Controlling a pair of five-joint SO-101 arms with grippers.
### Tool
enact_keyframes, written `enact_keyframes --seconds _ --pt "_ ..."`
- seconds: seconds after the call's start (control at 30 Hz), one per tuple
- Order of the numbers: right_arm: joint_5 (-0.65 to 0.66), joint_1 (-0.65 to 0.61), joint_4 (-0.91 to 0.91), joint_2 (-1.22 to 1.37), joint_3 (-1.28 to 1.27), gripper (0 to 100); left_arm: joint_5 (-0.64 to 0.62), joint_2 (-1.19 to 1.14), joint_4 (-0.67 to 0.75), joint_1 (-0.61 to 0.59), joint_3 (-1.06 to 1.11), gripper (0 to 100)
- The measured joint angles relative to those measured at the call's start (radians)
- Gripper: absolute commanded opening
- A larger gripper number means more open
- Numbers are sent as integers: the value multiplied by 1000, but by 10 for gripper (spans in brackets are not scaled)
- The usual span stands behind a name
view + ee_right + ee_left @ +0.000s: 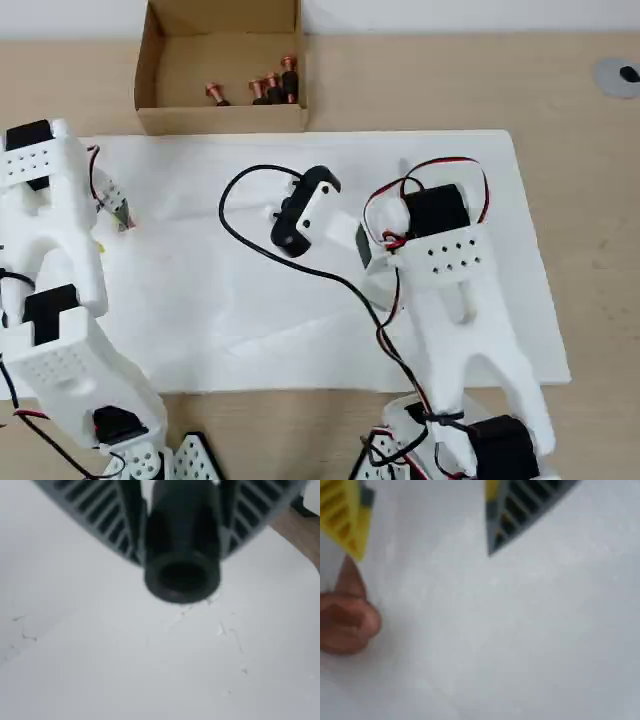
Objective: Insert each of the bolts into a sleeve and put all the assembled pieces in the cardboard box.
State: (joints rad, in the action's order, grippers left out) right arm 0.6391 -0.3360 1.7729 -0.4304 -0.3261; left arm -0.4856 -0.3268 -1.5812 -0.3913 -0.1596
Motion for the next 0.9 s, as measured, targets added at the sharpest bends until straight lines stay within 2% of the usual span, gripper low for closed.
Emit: enact_keyframes --seconds 0.53,0.9 --pt "0 0 0 0 0 10 -9 -57 127 9 8 169" --pt "0 0 0 0 0 10 -9 -175 118 55 -43 168"
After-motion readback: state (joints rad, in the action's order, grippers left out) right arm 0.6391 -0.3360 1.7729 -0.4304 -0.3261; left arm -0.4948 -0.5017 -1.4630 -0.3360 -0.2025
